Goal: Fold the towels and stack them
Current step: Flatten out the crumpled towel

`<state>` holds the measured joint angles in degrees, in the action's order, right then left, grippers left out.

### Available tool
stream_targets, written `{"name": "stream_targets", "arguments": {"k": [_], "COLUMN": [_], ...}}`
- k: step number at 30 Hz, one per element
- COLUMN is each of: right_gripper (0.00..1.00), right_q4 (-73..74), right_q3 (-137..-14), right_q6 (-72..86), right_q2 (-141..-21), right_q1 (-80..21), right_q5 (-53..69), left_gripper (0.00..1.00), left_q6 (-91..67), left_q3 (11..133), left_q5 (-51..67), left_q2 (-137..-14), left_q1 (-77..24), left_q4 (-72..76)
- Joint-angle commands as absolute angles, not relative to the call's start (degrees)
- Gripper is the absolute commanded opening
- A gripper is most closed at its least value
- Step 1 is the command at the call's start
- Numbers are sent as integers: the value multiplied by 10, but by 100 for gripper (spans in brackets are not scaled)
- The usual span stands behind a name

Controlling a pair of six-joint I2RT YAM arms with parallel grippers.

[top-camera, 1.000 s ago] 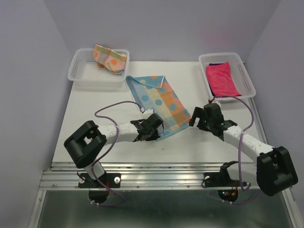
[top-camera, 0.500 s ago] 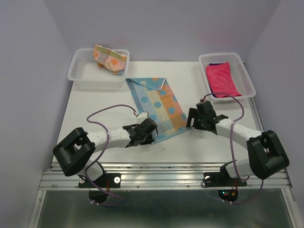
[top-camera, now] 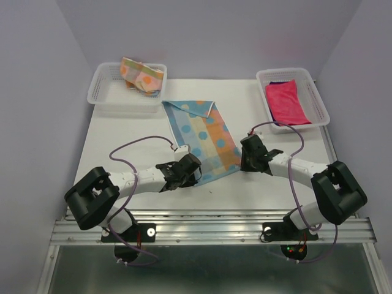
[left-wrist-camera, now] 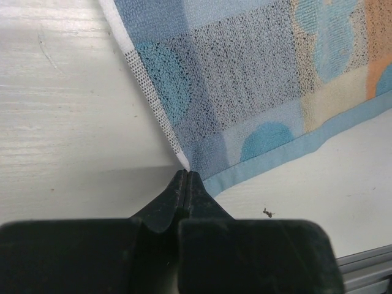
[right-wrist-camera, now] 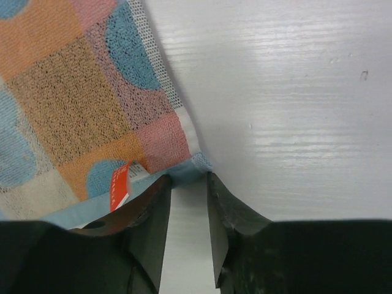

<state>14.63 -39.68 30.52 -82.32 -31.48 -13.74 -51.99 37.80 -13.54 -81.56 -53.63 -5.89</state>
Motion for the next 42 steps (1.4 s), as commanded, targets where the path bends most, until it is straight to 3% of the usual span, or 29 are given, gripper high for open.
{"name": "stream_targets", "arguments": {"k": [1, 8, 20, 26, 35, 42], "right_gripper": [31, 1, 1, 1, 1, 1], "right_q4": [148, 133, 60, 26, 61, 104], "right_q3": [-417, -429, -441, -527, -687, -756], "right_q6": [324, 312, 228, 188, 172, 200], "right_q2": [-837, -828, -603, -513, -476, -455], "right_q1": [-319, -322, -323, -323, -323, -323], "right_q5": [-172, -173, -128, -70, -3, 78], "left_gripper": [0, 0, 0, 0, 0, 0], "left_q6": [-515, -489, -393, -322, -262, -286], "left_q3": [361, 369, 438, 598, 776, 799], "left_q5": [-142, -143, -163, -140, -35, 78], "left_q2": [-801, -766, -610, -541, -521, -502], "left_q1": [-540, -540, -540, -540, -540, -540], "left_q4": [-37, -11, -23, -18, -20, -3]}}
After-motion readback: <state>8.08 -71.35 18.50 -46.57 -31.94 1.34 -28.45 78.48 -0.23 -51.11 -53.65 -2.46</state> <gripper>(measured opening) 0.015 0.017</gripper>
